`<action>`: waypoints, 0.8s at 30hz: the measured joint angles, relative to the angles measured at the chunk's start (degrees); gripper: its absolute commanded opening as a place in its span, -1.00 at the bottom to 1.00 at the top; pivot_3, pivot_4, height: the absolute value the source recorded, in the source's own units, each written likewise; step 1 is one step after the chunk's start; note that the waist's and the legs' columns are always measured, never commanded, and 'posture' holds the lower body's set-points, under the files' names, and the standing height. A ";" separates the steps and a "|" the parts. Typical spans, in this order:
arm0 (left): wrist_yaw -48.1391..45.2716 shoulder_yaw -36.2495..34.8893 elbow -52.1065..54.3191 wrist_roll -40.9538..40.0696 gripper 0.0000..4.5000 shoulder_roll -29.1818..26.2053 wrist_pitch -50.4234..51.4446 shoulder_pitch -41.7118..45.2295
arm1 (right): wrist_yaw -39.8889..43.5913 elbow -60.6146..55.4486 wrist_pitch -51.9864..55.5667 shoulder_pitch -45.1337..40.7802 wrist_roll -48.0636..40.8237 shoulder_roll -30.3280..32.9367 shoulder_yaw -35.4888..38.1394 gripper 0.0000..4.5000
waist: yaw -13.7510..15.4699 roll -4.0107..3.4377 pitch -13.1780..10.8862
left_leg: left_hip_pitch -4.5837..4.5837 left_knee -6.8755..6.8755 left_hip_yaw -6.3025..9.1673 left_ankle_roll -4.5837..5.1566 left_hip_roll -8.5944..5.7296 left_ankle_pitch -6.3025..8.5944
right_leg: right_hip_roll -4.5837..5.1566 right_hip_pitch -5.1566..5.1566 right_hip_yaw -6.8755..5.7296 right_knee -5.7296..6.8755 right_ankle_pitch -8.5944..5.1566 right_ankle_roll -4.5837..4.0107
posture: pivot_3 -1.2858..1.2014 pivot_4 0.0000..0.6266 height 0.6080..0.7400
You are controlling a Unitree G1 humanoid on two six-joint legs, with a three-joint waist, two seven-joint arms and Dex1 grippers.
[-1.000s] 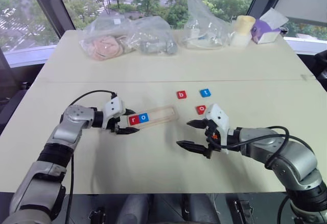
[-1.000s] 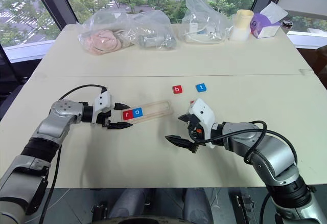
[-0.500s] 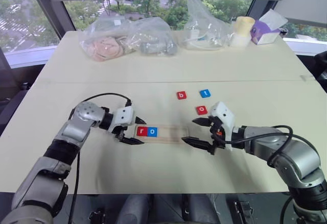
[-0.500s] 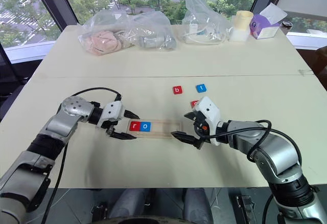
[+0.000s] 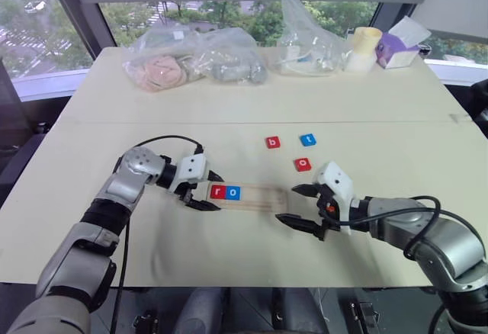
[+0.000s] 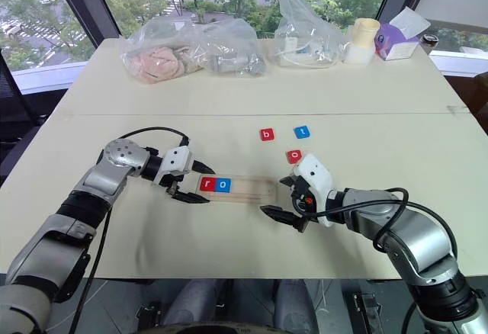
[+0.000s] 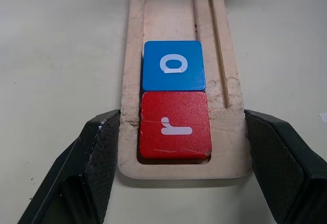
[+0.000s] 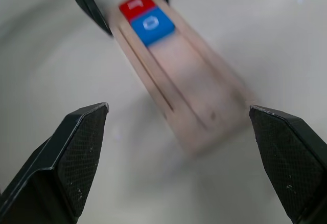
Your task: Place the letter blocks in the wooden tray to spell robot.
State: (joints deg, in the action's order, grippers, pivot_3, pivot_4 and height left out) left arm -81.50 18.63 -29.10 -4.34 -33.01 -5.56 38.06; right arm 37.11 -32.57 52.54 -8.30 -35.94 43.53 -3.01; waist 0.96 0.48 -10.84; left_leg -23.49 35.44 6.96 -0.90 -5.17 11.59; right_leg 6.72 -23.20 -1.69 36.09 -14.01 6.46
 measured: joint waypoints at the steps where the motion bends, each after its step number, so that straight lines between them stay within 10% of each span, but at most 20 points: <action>1: 0.00 -0.05 0.05 0.02 0.62 0.00 0.04 -0.05 | 0.02 0.00 -0.02 -0.03 -0.01 -0.02 0.00 1.00 | -0.02 0.00 0.00 | 0.00 0.00 0.00 0.00 0.00 0.00 | 0.00 0.00 0.00 0.00 0.01 0.00 | 0.03 -0.52 1.00; 3: 0.63 -0.21 0.11 0.15 0.99 0.03 0.02 -0.17 | 0.02 0.00 -0.02 -0.38 -0.01 -0.11 -0.02 1.00 | -0.05 0.00 0.00 | 0.00 0.00 0.00 0.00 0.00 0.00 | 0.00 0.00 0.00 0.00 0.02 0.00 | 0.03 -0.52 1.00; 15: 0.91 -2.09 11.31 -2.52 0.99 -2.48 12.69 -4.67 | -0.42 0.81 -0.06 -3.58 -0.21 -2.35 0.35 1.00 | -0.38 0.03 -0.04 | -0.03 -0.13 -0.01 0.08 0.01 0.05 | -0.02 -0.14 0.01 0.00 0.08 -0.01 | 0.03 -0.52 1.00; 24: -1.84 -10.42 26.23 -12.51 0.99 -14.41 31.27 -7.10 | -7.74 14.22 2.84 -18.40 1.88 -13.16 0.96 1.00 | -1.81 0.04 -0.12 | -0.04 -0.25 -0.01 0.08 0.08 0.05 | -0.08 -0.27 0.06 0.04 0.07 -0.04 | 0.03 -0.52 1.00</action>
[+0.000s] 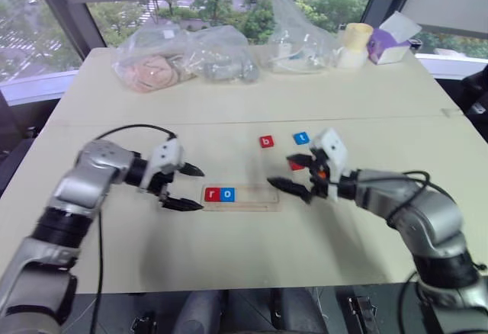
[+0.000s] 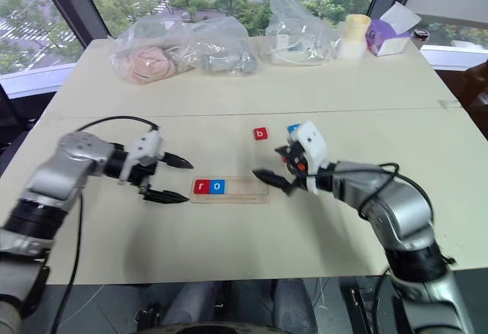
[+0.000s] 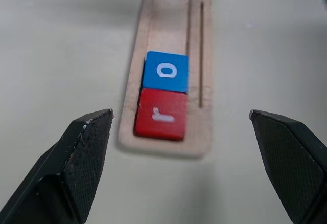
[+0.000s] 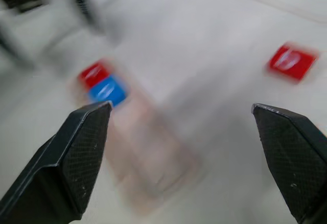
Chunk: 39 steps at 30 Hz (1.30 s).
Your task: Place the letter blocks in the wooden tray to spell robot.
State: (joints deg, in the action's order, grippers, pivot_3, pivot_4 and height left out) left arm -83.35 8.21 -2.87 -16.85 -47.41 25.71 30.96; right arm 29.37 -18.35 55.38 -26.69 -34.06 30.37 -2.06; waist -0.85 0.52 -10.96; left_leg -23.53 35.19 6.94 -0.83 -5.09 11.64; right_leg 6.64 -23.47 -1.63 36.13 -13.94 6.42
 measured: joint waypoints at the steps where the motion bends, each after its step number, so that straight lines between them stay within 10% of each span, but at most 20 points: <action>1: 0.93 -2.03 0.90 -1.76 0.99 -0.05 2.30 -0.01 | -3.13 3.64 1.16 -3.39 1.22 -3.26 0.02 1.00 | -0.13 -0.01 0.00 | 0.00 -0.02 0.00 0.00 0.00 0.00 | -0.02 -0.03 0.02 0.03 0.00 -0.01 | 0.03 -0.52 1.00; 14: 28.46 -25.84 18.49 -18.93 0.99 6.73 22.45 -10.42 | -22.64 34.11 -7.78 -17.13 20.03 -20.80 -2.66 1.00 | -0.38 -0.01 0.00 | -0.05 -0.20 -0.09 -0.07 -0.08 -0.02 | -0.10 -0.24 0.30 0.10 0.05 0.00 | 0.03 -0.52 1.00; 25: 38.33 -28.54 25.67 -23.94 0.99 7.62 26.27 -16.38 | -23.85 37.86 -9.64 -17.67 24.24 -28.22 -3.18 1.00 | -0.36 -0.01 0.00 | 0.09 -0.16 -0.23 -0.43 0.40 -0.25 | -0.73 -0.29 0.58 0.17 0.27 -0.53 | 0.03 -0.52 1.00; 33: 39.61 -26.92 25.36 -23.86 1.00 7.61 24.72 -16.66 | -25.54 41.59 -13.06 -18.71 26.56 -29.44 -1.91 -0.49 | -0.37 -0.01 0.00 | 0.10 -0.22 -0.55 -0.47 0.82 -0.27 | -1.10 -0.53 0.87 0.16 0.44 -0.78 | 0.03 -0.52 1.00; 39: 39.55 -24.55 24.52 -23.81 1.00 7.61 23.55 -15.43 | -25.48 43.04 -14.63 -19.12 27.09 -29.17 -1.17 -0.48 | -0.41 -0.01 0.00 | 0.09 -0.22 -0.66 -0.48 0.92 -0.27 | -1.20 -0.59 0.97 0.16 0.49 -0.88 | 0.03 -0.52 1.00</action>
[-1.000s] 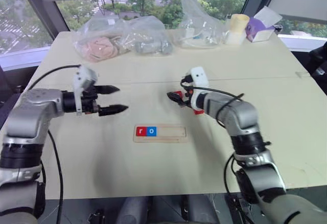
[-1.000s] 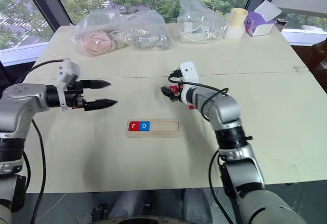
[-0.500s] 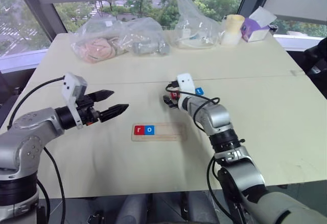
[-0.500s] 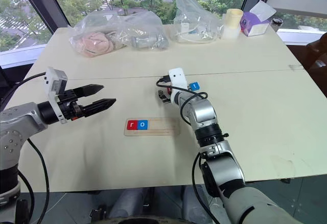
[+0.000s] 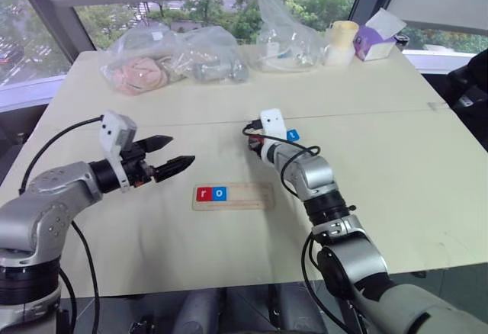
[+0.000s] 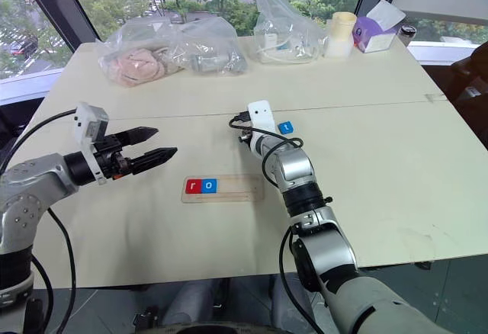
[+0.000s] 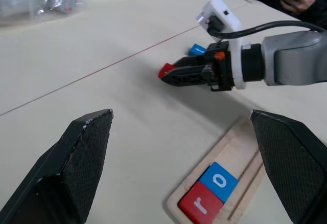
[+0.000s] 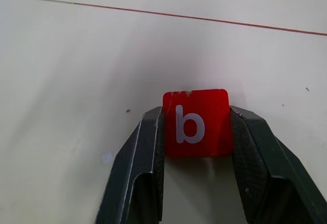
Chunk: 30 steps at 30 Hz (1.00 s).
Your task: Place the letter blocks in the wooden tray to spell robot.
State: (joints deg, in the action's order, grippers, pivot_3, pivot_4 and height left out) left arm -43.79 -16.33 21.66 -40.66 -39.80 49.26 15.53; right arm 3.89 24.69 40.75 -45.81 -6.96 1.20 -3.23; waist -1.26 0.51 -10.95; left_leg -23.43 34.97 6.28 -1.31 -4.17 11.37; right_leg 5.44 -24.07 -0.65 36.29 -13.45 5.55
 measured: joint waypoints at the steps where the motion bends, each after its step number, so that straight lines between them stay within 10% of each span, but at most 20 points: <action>1: -0.17 0.65 -0.22 0.35 1.00 -0.08 -0.85 0.11 | 0.52 -0.47 0.13 0.04 -0.10 0.57 0.24 -0.48 | 0.10 -0.01 -0.01 | -0.01 0.00 -0.02 0.00 0.00 0.00 | 0.00 -0.01 0.02 0.00 0.00 0.00 | 0.03 -0.52 1.00; 11: -4.02 8.80 -1.06 3.80 1.00 -1.31 -4.78 0.94 | 0.97 -46.38 32.87 13.70 -5.11 11.18 10.92 -0.48 | 0.61 0.01 0.02 | -0.18 -0.22 -0.05 0.01 0.00 0.01 | 0.07 -0.23 0.11 -0.11 -0.08 -0.09 | 0.03 -0.52 1.00; 25: -6.25 13.37 -4.47 4.75 1.00 0.36 -6.41 3.30 | -4.38 -64.85 51.29 27.84 -2.31 -1.86 14.44 -0.48 | 0.42 -0.04 0.01 | -0.15 -0.13 -0.19 0.01 0.06 0.01 | 0.05 -0.27 0.15 -0.16 -0.05 -0.21 | 0.03 -0.52 1.00; 30: -6.66 13.80 -4.71 5.24 1.00 0.34 -7.11 3.27 | -4.01 -64.61 50.65 27.98 -2.18 -2.40 14.00 0.59 | 0.43 -0.04 0.01 | -0.15 -0.17 -0.18 0.00 0.06 0.01 | 0.05 -0.28 0.15 -0.17 -0.06 -0.22 | 0.03 -0.52 1.00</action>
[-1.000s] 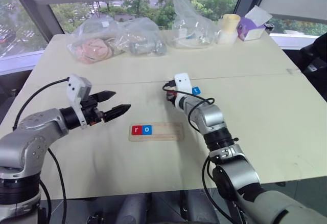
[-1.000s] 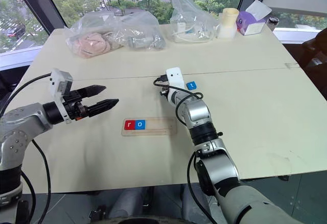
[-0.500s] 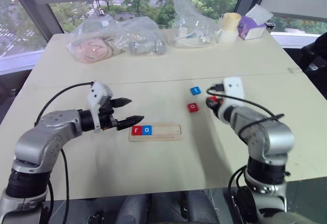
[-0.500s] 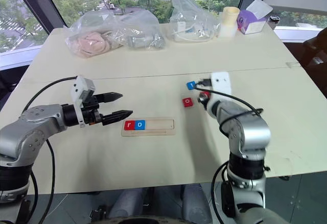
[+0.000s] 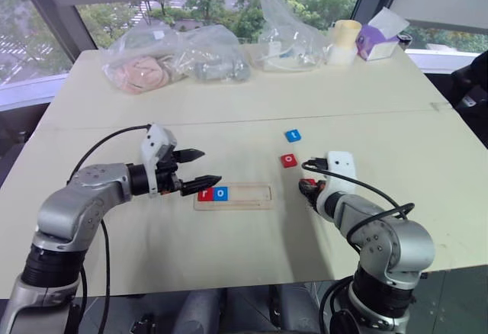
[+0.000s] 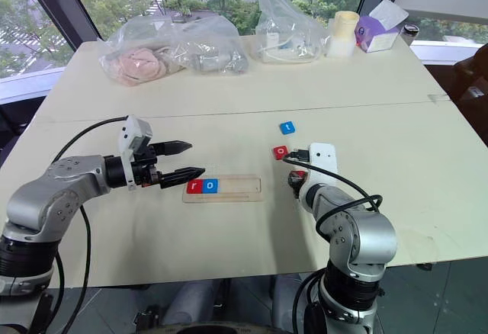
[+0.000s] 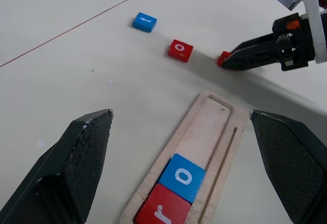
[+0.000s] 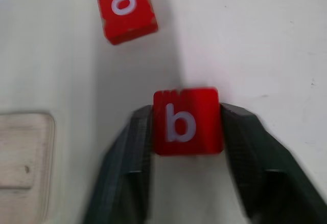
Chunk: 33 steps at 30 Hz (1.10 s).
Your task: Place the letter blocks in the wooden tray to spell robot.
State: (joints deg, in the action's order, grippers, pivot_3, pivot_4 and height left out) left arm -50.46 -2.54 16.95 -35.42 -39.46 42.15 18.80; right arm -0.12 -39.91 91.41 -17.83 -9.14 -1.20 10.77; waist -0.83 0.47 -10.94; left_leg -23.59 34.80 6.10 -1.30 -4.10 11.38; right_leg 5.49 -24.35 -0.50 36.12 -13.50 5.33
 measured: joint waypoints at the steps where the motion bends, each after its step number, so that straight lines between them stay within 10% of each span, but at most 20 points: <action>1: -0.02 0.04 0.01 0.00 1.00 0.00 0.00 -0.04 | 0.13 -0.01 -0.09 -0.03 -0.03 0.16 -0.34 0.84 | -0.01 0.00 0.00 | 0.00 0.00 0.00 0.00 0.00 0.00 | 0.00 0.00 0.00 0.00 0.00 0.00 | 0.03 -0.52 1.00; 7: -0.59 0.06 0.07 0.01 1.00 -1.24 0.00 -0.71 | 2.94 -0.04 -1.86 -0.75 -0.04 5.62 0.52 0.97 | 0.07 -0.01 -0.01 | -0.03 0.02 0.00 0.00 -0.02 0.00 | 0.03 0.01 -0.02 -0.03 0.00 0.00 | 0.03 -0.52 1.00; 11: -4.27 1.55 1.30 1.30 1.00 -6.26 -0.46 -3.91 | 22.07 1.76 -22.25 1.29 -3.16 33.45 -3.50 0.97 | -0.01 -0.06 -0.11 | -0.15 0.01 -0.17 0.13 -0.03 0.09 | 0.09 0.02 -0.06 -0.20 -0.23 0.37 | 0.03 -0.52 1.00; 17: -9.10 2.36 6.74 1.02 1.00 -11.02 -0.45 -5.99 | 51.99 17.94 -50.21 11.65 -10.61 45.16 -3.50 0.97 | 0.03 0.21 -0.17 | -0.14 0.08 -0.28 0.38 -0.02 0.24 | 0.11 0.07 0.01 -0.21 -0.19 0.29 | 0.03 -0.52 1.00; 33: -8.30 2.10 12.69 -0.33 1.00 -13.22 0.16 -8.21 | 61.15 44.60 -80.76 2.91 -1.73 44.36 -13.79 0.87 | 0.25 0.29 -0.20 | -0.19 0.30 -0.41 0.37 0.04 0.26 | 0.12 0.05 0.12 -0.19 -0.06 0.17 | 0.03 -0.52 1.00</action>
State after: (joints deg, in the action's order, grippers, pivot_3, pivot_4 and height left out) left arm -58.76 -0.44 29.64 -35.75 -52.68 42.31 10.58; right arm 61.03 4.68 10.65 -14.91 -10.88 43.16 -3.02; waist -0.58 0.76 -11.14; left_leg -23.77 35.10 5.69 -0.93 -4.07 11.64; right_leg 5.61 -24.30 -0.38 35.93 -13.57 5.50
